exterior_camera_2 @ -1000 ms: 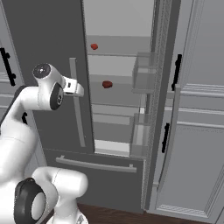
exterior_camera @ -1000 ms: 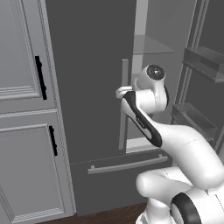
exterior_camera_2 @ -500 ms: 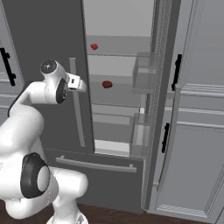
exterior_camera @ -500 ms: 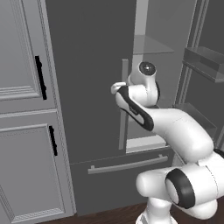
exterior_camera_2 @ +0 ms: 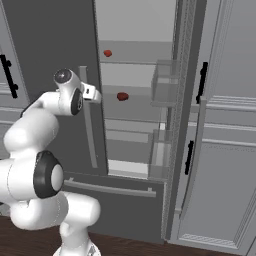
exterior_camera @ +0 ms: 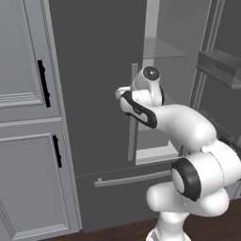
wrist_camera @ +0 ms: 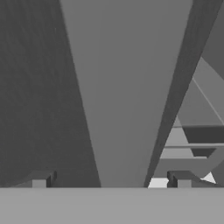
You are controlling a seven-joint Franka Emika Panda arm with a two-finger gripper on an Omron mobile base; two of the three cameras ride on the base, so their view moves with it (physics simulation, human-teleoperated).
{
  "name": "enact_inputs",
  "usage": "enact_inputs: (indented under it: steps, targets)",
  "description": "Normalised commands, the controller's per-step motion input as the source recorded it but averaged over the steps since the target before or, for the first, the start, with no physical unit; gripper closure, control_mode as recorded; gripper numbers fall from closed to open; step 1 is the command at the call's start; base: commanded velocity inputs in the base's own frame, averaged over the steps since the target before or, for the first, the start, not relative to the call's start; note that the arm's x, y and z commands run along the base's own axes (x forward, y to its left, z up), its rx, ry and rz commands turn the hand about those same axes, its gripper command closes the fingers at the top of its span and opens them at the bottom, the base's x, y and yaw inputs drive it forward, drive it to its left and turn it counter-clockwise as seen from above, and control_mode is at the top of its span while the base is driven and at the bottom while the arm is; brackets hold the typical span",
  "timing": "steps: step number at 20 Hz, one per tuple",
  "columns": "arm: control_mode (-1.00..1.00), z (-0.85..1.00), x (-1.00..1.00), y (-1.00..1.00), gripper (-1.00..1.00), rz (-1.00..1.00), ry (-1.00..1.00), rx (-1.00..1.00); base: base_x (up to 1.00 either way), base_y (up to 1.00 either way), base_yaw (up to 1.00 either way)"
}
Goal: Take the strawberry from the fridge and place it on top of the pancake, located on the dining counter.
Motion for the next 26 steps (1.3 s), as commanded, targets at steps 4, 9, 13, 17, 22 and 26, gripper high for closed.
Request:
enact_inputs:
  steps: [4,9,13,17,22,26]
  targets:
    - [-1.00,-0.09,0.44,0.00,-1.00,0.00,0.00,0.01,0.00,0.00,0.00]
    - [-1.00,-0.19,0.39,0.00,-1.00,0.00,0.00,0.00,0.00,0.00,0.00]
    - [-1.00,-0.25,0.39,0.00,-1.00,0.00,0.00,0.00,0.00,0.00,0.00]
    - [-1.00,-0.28,0.50,0.00,-1.00,0.00,0.00,0.00,0.00,0.00,0.00]
    - [-1.00,-0.32,0.71,0.09,1.00,0.00,0.00,0.00,0.00,0.00,0.00]
    - [-1.00,-0.29,0.81,0.21,1.00,0.00,0.00,0.00,0.00,0.00,0.00]
